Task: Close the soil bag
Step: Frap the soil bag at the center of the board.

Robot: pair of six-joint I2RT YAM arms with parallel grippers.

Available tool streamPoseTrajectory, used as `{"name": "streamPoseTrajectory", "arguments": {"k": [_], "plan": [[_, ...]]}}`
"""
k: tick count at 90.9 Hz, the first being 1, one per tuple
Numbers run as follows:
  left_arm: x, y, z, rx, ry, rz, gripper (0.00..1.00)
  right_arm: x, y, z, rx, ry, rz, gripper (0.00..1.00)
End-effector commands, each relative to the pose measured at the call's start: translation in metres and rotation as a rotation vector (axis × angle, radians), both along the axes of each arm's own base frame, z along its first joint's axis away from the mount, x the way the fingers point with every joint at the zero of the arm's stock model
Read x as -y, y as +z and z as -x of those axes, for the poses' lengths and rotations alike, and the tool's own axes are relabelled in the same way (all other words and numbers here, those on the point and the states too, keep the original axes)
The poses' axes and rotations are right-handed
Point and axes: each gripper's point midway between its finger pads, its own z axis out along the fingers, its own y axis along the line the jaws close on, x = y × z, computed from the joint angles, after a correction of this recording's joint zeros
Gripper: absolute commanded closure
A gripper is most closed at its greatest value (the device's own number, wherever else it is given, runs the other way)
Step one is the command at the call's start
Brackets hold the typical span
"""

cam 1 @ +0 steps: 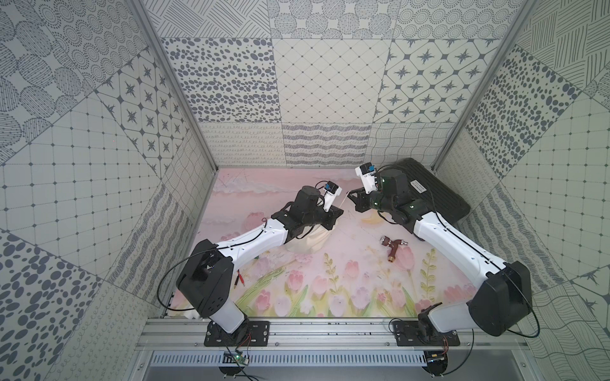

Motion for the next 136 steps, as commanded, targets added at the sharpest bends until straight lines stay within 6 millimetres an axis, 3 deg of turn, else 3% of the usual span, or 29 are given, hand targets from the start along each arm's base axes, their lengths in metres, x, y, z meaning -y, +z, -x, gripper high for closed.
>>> {"name": "streamPoseTrajectory", "arguments": {"k": [1, 22, 31, 48, 63, 78, 113, 136], "plan": [[-0.078, -0.137, 0.079, -0.469, 0.106, -0.436, 0.99, 0.075, 0.157, -0.041, 0.47, -0.332, -0.207, 1.0], [-0.099, -0.156, 0.097, -0.575, 0.128, -0.548, 0.9, 0.087, 0.156, -0.044, 0.478, -0.366, -0.203, 1.0], [-0.093, -0.159, 0.111, -0.632, 0.079, -0.535, 0.84, 0.093, 0.155, -0.047, 0.48, -0.378, -0.203, 1.0], [-0.092, -0.17, 0.138, -0.731, 0.026, -0.643, 0.84, 0.1, 0.162, -0.052, 0.496, -0.38, -0.22, 1.0], [-0.106, -0.182, 0.141, -0.774, 0.086, -0.727, 0.92, 0.101, 0.162, -0.055, 0.501, -0.38, -0.226, 1.0], [-0.123, -0.19, 0.145, -0.804, 0.133, -0.818, 0.94, 0.126, 0.166, -0.055, 0.51, -0.432, -0.237, 1.0], [-0.15, -0.185, 0.156, -0.835, 0.173, -0.955, 0.9, 0.168, 0.19, -0.065, 0.562, -0.529, -0.241, 1.0], [-0.157, -0.184, 0.164, -0.856, 0.168, -0.997, 0.86, 0.165, 0.18, -0.081, 0.534, -0.507, -0.248, 1.0]]}}
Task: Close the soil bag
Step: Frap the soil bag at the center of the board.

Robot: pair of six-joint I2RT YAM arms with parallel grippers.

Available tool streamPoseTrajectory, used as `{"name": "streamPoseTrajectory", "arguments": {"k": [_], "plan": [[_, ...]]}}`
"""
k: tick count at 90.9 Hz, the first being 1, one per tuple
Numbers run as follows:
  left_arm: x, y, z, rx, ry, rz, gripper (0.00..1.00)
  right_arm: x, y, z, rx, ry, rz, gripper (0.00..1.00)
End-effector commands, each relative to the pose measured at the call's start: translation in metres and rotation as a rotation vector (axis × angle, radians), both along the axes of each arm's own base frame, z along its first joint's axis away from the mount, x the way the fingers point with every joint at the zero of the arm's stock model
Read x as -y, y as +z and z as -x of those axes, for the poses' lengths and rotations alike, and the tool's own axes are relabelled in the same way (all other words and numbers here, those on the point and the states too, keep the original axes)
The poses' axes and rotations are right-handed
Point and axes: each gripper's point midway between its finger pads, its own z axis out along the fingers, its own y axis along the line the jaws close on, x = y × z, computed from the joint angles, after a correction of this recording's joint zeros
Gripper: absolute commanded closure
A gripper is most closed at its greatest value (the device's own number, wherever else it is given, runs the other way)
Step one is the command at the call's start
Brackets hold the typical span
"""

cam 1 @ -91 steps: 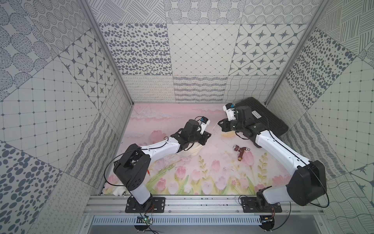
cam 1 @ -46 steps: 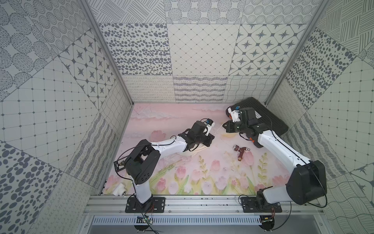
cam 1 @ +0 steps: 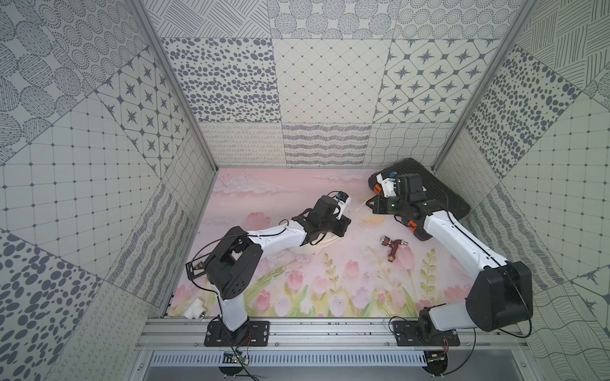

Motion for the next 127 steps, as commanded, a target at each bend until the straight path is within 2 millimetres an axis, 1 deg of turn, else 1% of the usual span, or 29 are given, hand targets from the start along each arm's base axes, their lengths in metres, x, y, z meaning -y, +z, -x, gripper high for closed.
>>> {"name": "streamPoseTrajectory", "arguments": {"k": [1, 11, 17, 21, 33, 39, 48, 58, 68, 71, 77, 80, 83, 88, 91, 92, 94, 95, 96, 97, 98, 102, 106, 114, 117, 122, 127], "plan": [[-0.187, -0.117, 0.172, -0.778, 0.079, -0.885, 0.86, 0.091, 0.223, -0.07, 0.754, -0.373, -0.093, 1.0], [-0.19, -0.114, 0.17, -0.759, 0.089, -0.891, 0.86, 0.086, 0.21, -0.066, 0.725, -0.347, -0.103, 1.0], [-0.192, -0.111, 0.168, -0.755, 0.098, -0.889, 0.84, 0.091, 0.204, -0.063, 0.723, -0.367, -0.079, 1.0], [-0.193, -0.111, 0.167, -0.753, 0.103, -0.891, 0.84, 0.097, 0.204, -0.062, 0.729, -0.388, -0.063, 1.0], [-0.199, -0.108, 0.162, -0.744, 0.133, -0.91, 0.84, 0.11, 0.216, -0.061, 0.746, -0.414, -0.058, 1.0], [-0.202, -0.104, 0.16, -0.733, 0.148, -0.92, 0.83, 0.113, 0.224, -0.06, 0.758, -0.417, -0.064, 1.0], [-0.207, -0.101, 0.157, -0.719, 0.166, -0.943, 0.83, 0.108, 0.226, -0.06, 0.755, -0.395, -0.078, 1.0], [-0.208, -0.101, 0.156, -0.722, 0.172, -0.949, 0.83, 0.103, 0.217, -0.059, 0.734, -0.373, -0.094, 1.0], [-0.211, -0.099, 0.156, -0.723, 0.177, -0.973, 0.83, 0.087, 0.21, -0.056, 0.722, -0.323, -0.084, 1.0], [-0.213, -0.097, 0.155, -0.719, 0.182, -0.98, 0.83, 0.088, 0.209, -0.056, 0.723, -0.327, -0.068, 1.0], [-0.217, -0.093, 0.154, -0.71, 0.191, -0.997, 0.83, 0.095, 0.209, -0.056, 0.733, -0.355, -0.043, 1.0], [-0.218, -0.091, 0.154, -0.704, 0.195, -0.998, 0.82, 0.095, 0.211, -0.055, 0.738, -0.353, -0.043, 1.0], [-0.218, -0.089, 0.153, -0.697, 0.198, -0.999, 0.82, 0.092, 0.214, -0.053, 0.741, -0.336, -0.057, 1.0], [-0.217, -0.086, 0.152, -0.68, 0.191, -0.988, 0.82, 0.079, 0.218, -0.05, 0.743, -0.281, -0.091, 1.0], [-0.213, -0.083, 0.151, -0.665, 0.18, -0.957, 0.81, 0.066, 0.219, -0.047, 0.742, -0.236, -0.108, 1.0], [-0.21, -0.083, 0.149, -0.656, 0.177, -0.942, 0.81, 0.066, 0.219, -0.047, 0.742, -0.236, -0.108, 1.0], [-0.204, -0.08, 0.147, -0.642, 0.166, -0.906, 0.79, 0.055, 0.219, -0.044, 0.746, -0.19, -0.116, 1.0], [-0.201, -0.08, 0.146, -0.637, 0.161, -0.888, 0.79, 0.055, 0.219, -0.044, 0.746, -0.19, -0.116, 1.0], [-0.198, -0.079, 0.144, -0.629, 0.154, -0.87, 0.78, 0.049, 0.219, -0.042, 0.747, -0.17, -0.12, 1.0], [-0.193, -0.077, 0.143, -0.621, 0.146, -0.849, 0.77, 0.039, 0.219, -0.039, 0.747, -0.139, -0.124, 1.0], [-0.189, -0.075, 0.141, -0.61, 0.139, -0.827, 0.76, 0.039, 0.219, -0.039, 0.747, -0.139, -0.124, 1.0], [-0.174, -0.067, 0.133, -0.559, 0.112, -0.763, 0.73, 0.022, 0.216, -0.032, 0.747, -0.089, -0.131, 1.0], [-0.161, -0.057, 0.125, -0.512, 0.095, -0.708, 0.72, 0.008, 0.214, -0.026, 0.748, -0.045, -0.142, 1.0], [-0.133, -0.031, 0.108, -0.432, 0.056, -0.589, 0.72, -0.017, 0.214, -0.012, 0.748, 0.035, -0.171, 1.0], [-0.122, -0.02, 0.1, -0.39, 0.039, -0.544, 0.7, -0.024, 0.213, -0.008, 0.746, 0.061, -0.176, 1.0], [-0.108, 0.0, 0.089, -0.321, 0.019, -0.472, 0.62, -0.032, 0.213, -0.003, 0.746, 0.086, -0.178, 1.0], [-0.094, 0.023, 0.077, -0.237, 0.002, -0.398, 0.6, -0.038, 0.214, 0.001, 0.744, 0.106, -0.178, 1.0]]}}
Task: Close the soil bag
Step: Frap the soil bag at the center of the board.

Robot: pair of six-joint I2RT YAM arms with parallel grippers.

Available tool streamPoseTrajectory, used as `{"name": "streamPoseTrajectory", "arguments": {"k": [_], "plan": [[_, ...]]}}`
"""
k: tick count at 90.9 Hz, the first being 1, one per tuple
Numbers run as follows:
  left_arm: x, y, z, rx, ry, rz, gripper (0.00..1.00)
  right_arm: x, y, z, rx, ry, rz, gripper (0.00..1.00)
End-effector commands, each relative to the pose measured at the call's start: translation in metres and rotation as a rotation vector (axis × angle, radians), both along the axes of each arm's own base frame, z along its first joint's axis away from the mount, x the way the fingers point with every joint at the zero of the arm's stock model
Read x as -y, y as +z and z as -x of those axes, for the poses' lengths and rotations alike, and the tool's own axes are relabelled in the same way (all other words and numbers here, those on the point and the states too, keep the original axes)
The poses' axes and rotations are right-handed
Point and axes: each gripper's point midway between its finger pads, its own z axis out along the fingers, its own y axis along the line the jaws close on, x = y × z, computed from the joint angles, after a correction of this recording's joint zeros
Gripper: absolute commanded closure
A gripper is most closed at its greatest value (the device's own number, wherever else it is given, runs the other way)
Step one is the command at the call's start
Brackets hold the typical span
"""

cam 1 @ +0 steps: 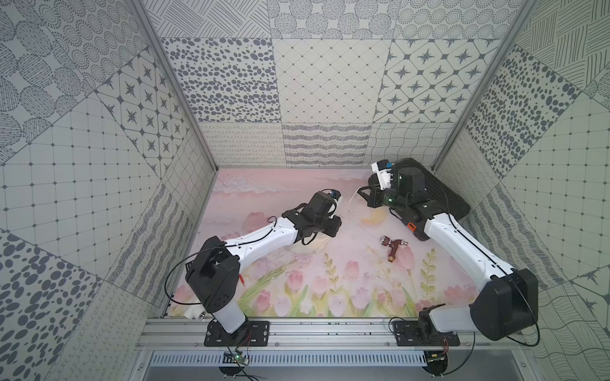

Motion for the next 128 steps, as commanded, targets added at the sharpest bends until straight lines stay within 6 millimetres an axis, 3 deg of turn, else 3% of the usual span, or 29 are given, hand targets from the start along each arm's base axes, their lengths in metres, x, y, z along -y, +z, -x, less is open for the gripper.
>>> {"name": "streamPoseTrajectory", "arguments": {"k": [1, 15, 46, 62, 80, 110, 128], "plan": [[-0.045, -0.014, 0.052, -0.177, -0.078, -0.215, 0.59, 0.009, 0.131, -0.002, 0.427, -0.06, -0.108, 1.0], [-0.018, 0.034, 0.029, -0.017, -0.126, -0.088, 0.5, 0.0, 0.125, 0.002, 0.415, -0.03, -0.096, 1.0], [0.026, 0.101, -0.01, 0.132, -0.178, 0.242, 0.4, -0.018, 0.107, 0.009, 0.374, 0.035, -0.073, 1.0], [0.038, 0.121, -0.038, 0.217, -0.158, 0.328, 0.48, -0.024, 0.101, 0.013, 0.362, 0.052, -0.071, 1.0], [0.048, 0.142, -0.054, 0.319, -0.186, 0.407, 0.54, -0.028, 0.097, 0.017, 0.35, 0.07, -0.068, 1.0], [0.052, 0.169, -0.062, 0.458, -0.217, 0.459, 0.56, -0.026, 0.1, 0.022, 0.352, 0.07, -0.068, 1.0], [0.059, 0.164, -0.059, 0.455, -0.271, 0.471, 0.7, -0.024, 0.103, 0.024, 0.356, 0.065, -0.068, 1.0]]}}
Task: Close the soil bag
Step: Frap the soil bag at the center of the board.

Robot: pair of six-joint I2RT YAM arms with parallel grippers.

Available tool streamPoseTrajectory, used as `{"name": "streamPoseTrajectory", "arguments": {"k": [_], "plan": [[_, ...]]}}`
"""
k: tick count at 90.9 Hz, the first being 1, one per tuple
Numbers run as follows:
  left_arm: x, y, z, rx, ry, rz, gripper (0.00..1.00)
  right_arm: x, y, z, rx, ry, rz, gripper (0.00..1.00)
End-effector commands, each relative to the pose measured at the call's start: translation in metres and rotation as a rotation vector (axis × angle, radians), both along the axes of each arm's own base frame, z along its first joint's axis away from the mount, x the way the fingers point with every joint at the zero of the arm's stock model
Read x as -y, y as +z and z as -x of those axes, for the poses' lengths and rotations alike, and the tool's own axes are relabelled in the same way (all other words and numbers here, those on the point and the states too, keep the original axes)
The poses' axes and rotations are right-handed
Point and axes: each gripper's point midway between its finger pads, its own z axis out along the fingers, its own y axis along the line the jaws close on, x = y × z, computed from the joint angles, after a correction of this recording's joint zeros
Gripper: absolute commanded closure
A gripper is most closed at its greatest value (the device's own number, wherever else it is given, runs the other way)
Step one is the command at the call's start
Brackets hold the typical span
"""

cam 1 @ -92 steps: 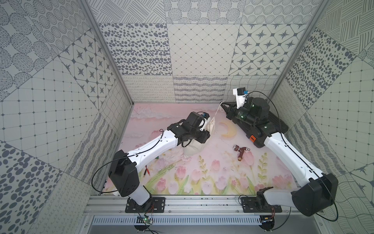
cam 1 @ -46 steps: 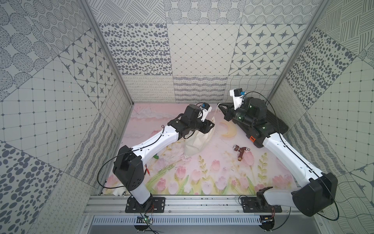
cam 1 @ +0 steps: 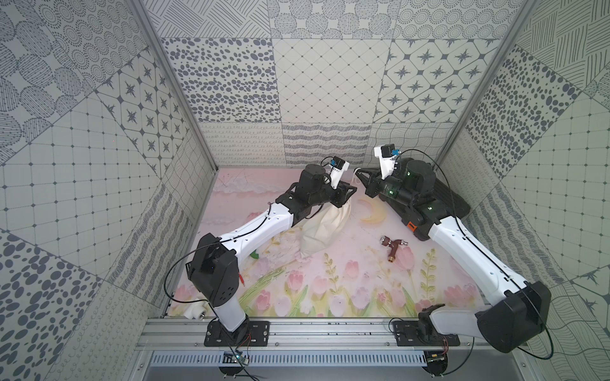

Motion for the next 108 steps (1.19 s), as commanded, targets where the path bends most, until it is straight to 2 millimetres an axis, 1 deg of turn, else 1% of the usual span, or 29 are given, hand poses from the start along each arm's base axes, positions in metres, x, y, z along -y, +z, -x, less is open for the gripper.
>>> {"name": "streamPoseTrajectory", "arguments": {"k": [1, 15, 23, 29, 34, 40, 49, 57, 66, 73, 83, 94, 108], "plan": [[0.011, 0.026, 0.0, 0.115, -0.075, 0.073, 0.71, 0.002, 0.02, 0.01, 0.067, 0.007, -0.016, 1.0], [0.014, 0.018, -0.001, 0.128, -0.099, 0.055, 0.78, 0.001, 0.02, 0.011, 0.062, 0.013, -0.014, 1.0], [0.016, 0.012, 0.0, 0.129, -0.114, 0.037, 0.84, 0.001, 0.02, 0.012, 0.065, 0.013, -0.013, 1.0], [0.016, 0.003, -0.001, 0.119, -0.116, 0.011, 0.93, 0.003, 0.025, 0.012, 0.078, 0.006, -0.009, 1.0], [0.015, -0.011, -0.001, 0.097, -0.116, -0.014, 1.0, 0.005, 0.029, 0.012, 0.092, -0.003, -0.003, 1.0], [0.014, -0.029, 0.001, 0.069, -0.118, -0.04, 1.0, 0.008, 0.035, 0.01, 0.11, -0.018, 0.004, 1.0], [0.012, -0.056, 0.009, 0.026, -0.131, -0.081, 1.0, 0.013, 0.045, 0.007, 0.131, -0.035, 0.001, 1.0], [0.013, -0.082, 0.023, -0.016, -0.15, -0.128, 1.0, 0.019, 0.055, 0.002, 0.15, -0.057, -0.002, 1.0], [0.015, -0.114, 0.041, -0.072, -0.175, -0.182, 1.0, 0.028, 0.071, -0.005, 0.175, -0.088, -0.016, 1.0], [0.019, -0.136, 0.055, -0.119, -0.191, -0.199, 1.0, 0.035, 0.084, -0.011, 0.196, -0.113, -0.024, 1.0], [0.028, -0.166, 0.071, -0.185, -0.225, -0.229, 1.0, 0.035, 0.097, -0.015, 0.217, -0.118, -0.037, 1.0], [0.036, -0.19, 0.082, -0.263, -0.272, -0.242, 1.0, 0.039, 0.106, -0.019, 0.242, -0.152, -0.031, 1.0], [0.044, -0.207, 0.087, -0.294, -0.286, -0.267, 1.0, 0.049, 0.115, -0.023, 0.267, -0.21, -0.026, 1.0]]}}
